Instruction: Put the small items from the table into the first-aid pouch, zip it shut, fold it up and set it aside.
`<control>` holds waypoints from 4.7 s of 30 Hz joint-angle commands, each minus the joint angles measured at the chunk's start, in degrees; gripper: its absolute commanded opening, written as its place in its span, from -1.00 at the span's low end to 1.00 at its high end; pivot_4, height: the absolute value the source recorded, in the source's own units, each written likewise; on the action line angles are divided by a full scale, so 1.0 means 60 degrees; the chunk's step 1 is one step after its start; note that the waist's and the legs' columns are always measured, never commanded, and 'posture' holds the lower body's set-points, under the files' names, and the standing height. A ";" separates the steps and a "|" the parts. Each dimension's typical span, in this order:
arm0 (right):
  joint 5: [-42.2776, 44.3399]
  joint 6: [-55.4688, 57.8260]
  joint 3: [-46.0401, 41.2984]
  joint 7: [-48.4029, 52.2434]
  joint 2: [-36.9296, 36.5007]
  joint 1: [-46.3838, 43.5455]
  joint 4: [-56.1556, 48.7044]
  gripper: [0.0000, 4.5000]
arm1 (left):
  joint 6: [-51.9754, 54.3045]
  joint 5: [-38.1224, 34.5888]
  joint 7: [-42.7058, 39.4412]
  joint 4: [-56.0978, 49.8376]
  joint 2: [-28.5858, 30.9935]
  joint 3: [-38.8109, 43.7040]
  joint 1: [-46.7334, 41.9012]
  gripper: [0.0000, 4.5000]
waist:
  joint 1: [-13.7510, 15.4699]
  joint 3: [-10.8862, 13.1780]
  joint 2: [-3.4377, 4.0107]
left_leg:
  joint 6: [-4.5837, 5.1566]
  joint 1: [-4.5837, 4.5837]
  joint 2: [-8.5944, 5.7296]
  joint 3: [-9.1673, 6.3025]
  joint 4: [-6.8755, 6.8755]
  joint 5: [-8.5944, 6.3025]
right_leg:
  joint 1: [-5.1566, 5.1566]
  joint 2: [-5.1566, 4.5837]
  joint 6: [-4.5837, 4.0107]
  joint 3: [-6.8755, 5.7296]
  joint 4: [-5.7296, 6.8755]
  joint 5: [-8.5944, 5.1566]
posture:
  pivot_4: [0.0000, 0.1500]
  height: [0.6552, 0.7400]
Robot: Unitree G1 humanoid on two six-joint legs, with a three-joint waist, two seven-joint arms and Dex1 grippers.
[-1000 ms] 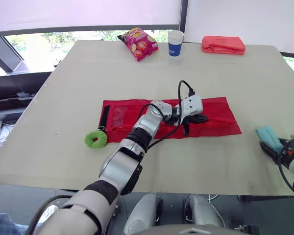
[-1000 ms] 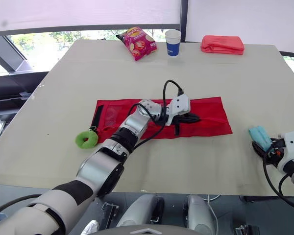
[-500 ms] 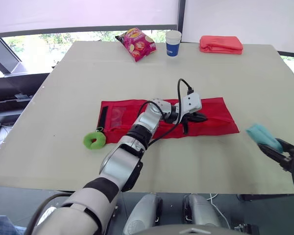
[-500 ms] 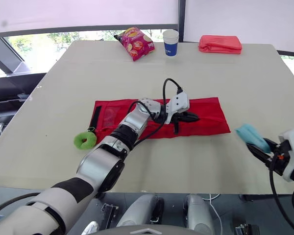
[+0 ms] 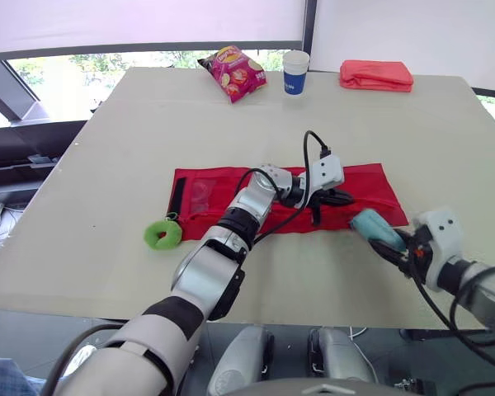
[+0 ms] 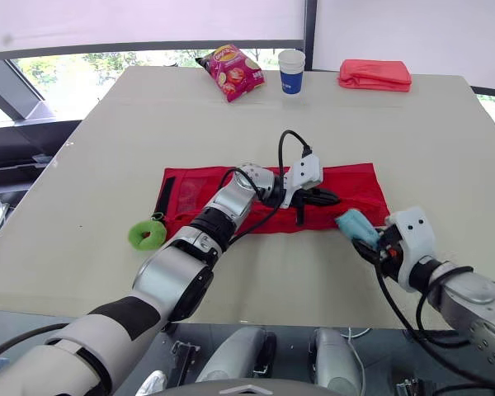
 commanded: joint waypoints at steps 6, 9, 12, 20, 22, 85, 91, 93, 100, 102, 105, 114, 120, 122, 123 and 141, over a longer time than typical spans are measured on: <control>-0.1020 0.0960 0.1167 -0.1532 0.1032 -0.1898 0.0546 -0.03 | -0.0013 -0.0176 -0.0207 -0.0806 -0.0218 -0.0037 0.0182 -1.00 | -0.0029 -0.0002 0.0003 | -0.0001 0.0000 0.0000 0.0000 -0.0001 0.0001 | -0.0004 0.0003 -0.0001 0.0002 0.0004 0.0000 | 1.00 0.99; -0.1323 0.1332 0.1447 -0.1998 0.1629 -0.2374 0.0815 -0.03 | 0.0059 -0.0164 -0.0224 -0.1041 -0.0314 -0.0098 0.0310 -1.00 | -0.0024 -0.0002 0.0004 | -0.0001 -0.0001 -0.0003 0.0001 -0.0002 0.0001 | -0.0005 0.0003 -0.0001 0.0002 0.0003 0.0001 | 1.00 0.99; -0.1890 0.1289 0.1650 -0.2514 0.2268 -0.2821 0.1208 -0.03 | 0.0088 -0.0152 -0.0362 -0.1303 -0.0390 -0.0219 0.0494 -1.00 | -0.0023 -0.0003 0.0006 | -0.0001 -0.0001 -0.0005 0.0001 -0.0002 0.0001 | -0.0006 0.0002 -0.0002 0.0002 0.0004 0.0001 | 1.00 0.99; -0.3666 0.0020 0.1908 -0.3930 0.4038 -0.2987 0.1959 -0.03 | 0.0168 -0.0148 -0.0295 -0.1389 -0.0491 -0.0256 0.0546 -1.00 | -0.0055 -0.0006 0.0011 | -0.0003 -0.0001 -0.0010 0.0003 -0.0006 0.0002 | -0.0016 0.0005 -0.0002 0.0007 0.0013 0.0001 | 1.00 0.99; -0.4102 -0.0388 0.1993 -0.4121 0.4284 -0.2913 0.2139 -0.03 | 0.0181 -0.0157 -0.0298 -0.1411 -0.0510 -0.0254 0.0552 -1.00 | -0.0071 -0.0007 0.0012 | -0.0003 -0.0001 -0.0012 0.0003 -0.0007 0.0003 | -0.0016 0.0006 -0.0002 0.0007 0.0014 0.0001 | 1.00 0.99; -0.0473 -0.1659 -0.3959 0.2561 0.1359 0.1744 -0.0235 -0.34 | -0.0709 -0.0110 0.0259 -0.0327 -0.0863 0.0063 0.0265 -0.79 | -0.0238 -0.0005 0.0011 | 0.0024 0.0036 -0.0003 -0.0010 -0.0015 -0.0014 | 0.0022 0.0017 0.0002 -0.0008 0.0010 0.0000 | 1.00 0.99; 0.0829 -0.0586 -0.4550 0.1967 0.1203 0.0933 0.1569 0.58 | -0.0338 -0.0900 -0.0651 -0.1739 -0.0430 0.0342 0.0879 0.01 | -0.0269 -0.0007 0.0014 | -0.0005 0.0028 -0.0002 -0.0008 -0.0016 0.0004 | 0.0018 0.0008 -0.0001 -0.0003 0.0005 -0.0001 | 1.00 0.99; 0.1239 -0.0188 -0.4475 0.1846 0.1168 0.0654 0.2114 1.00 | 0.0124 -0.1305 -0.0993 -0.2723 -0.0100 0.0464 0.1261 0.48 | -0.0242 -0.0008 0.0018 | -0.0007 0.0028 0.0003 -0.0006 -0.0018 0.0005 | 0.0015 0.0009 -0.0003 0.0005 0.0007 -0.0001 | 1.00 0.99; 0.1330 -0.0011 -0.3395 0.2104 0.0890 -0.0114 0.3555 1.00 | 0.2707 -0.2727 -0.1644 -0.6915 0.2386 0.1070 0.3159 0.97 | -0.0265 -0.0023 0.0049 | -0.0009 0.0023 0.0008 -0.0004 -0.0020 0.0006 | 0.0005 0.0009 -0.0005 0.0010 0.0009 -0.0001 | 1.00 0.99; 0.1337 -0.0023 -0.3069 0.2205 0.0859 -0.0234 0.3783 1.00 | 0.3495 -0.3135 -0.1632 -0.8028 0.3192 0.1310 0.3805 0.97 | -0.0260 -0.0026 0.0055 | -0.0009 0.0023 0.0007 -0.0005 -0.0021 0.0006 | 0.0005 0.0009 -0.0006 0.0011 0.0007 -0.0001 | 1.00 0.99; 0.1301 -0.0091 -0.2722 0.2352 0.0821 -0.0303 0.3991 1.00 | 0.4179 -0.3520 -0.1345 -0.9065 0.3906 0.1560 0.4436 0.97 | -0.0153 -0.0025 0.0055 | -0.0009 0.0019 0.0005 -0.0009 -0.0019 0.0006 | 0.0007 0.0004 -0.0006 0.0006 0.0001 -0.0001 | 1.00 0.99; 0.1152 -0.0493 -0.2371 0.2730 0.0707 -0.0555 0.4527 -0.13 | 0.5225 -0.4434 -0.0365 -1.0705 0.4981 0.2535 0.5623 1.00 | -0.0185 -0.0026 0.0056 | -0.0010 0.0019 -0.0003 -0.0012 -0.0017 0.0006 | 0.0009 0.0002 -0.0004 0.0008 0.0000 0.0000 | 1.00 0.99; 0.0922 -0.0751 -0.2595 0.2859 0.0401 -0.0214 0.4705 -0.97 | 0.5499 -0.5011 -0.0240 -1.1264 0.5505 0.2907 0.6059 1.00 | -0.0210 -0.0024 0.0059 | -0.0012 0.0021 0.0000 -0.0013 -0.0023 0.0007 | 0.0008 0.0005 -0.0005 0.0008 0.0000 -0.0001 | 1.00 0.99; 0.0297 -0.1194 -0.2676 0.3085 -0.0140 0.0290 0.4874 -0.97 | 0.5637 -0.5302 -0.0304 -1.1517 0.5677 0.3020 0.6195 1.00 | -0.0180 -0.0023 0.0060 | -0.0011 0.0018 -0.0001 -0.0012 -0.0021 0.0006 | 0.0010 0.0003 -0.0005 0.0007 -0.0005 -0.0001 | 1.00 0.99; 0.0004 -0.1403 -0.2688 0.3163 -0.0371 0.0488 0.4961 -0.97 | 0.5672 -0.5410 -0.0323 -1.1599 0.5743 0.3047 0.6236 1.00 | -0.0169 -0.0022 0.0062 | -0.0011 0.0018 -0.0003 -0.0012 -0.0021 0.0006 | 0.0011 0.0000 -0.0005 0.0007 -0.0006 -0.0001 | 1.00 0.99; -0.4348 -0.4988 -0.3073 0.2728 -0.3109 0.1183 0.9066 -0.97 | 0.5277 -0.6500 -0.2407 -1.1627 0.7965 0.3477 0.6374 1.00 | -0.0012 -0.0019 0.0067 | -0.0011 0.0024 -0.0002 -0.0004 -0.0022 0.0006 | 0.0031 0.0000 -0.0010 0.0005 -0.0036 -0.0004 | 1.00 0.99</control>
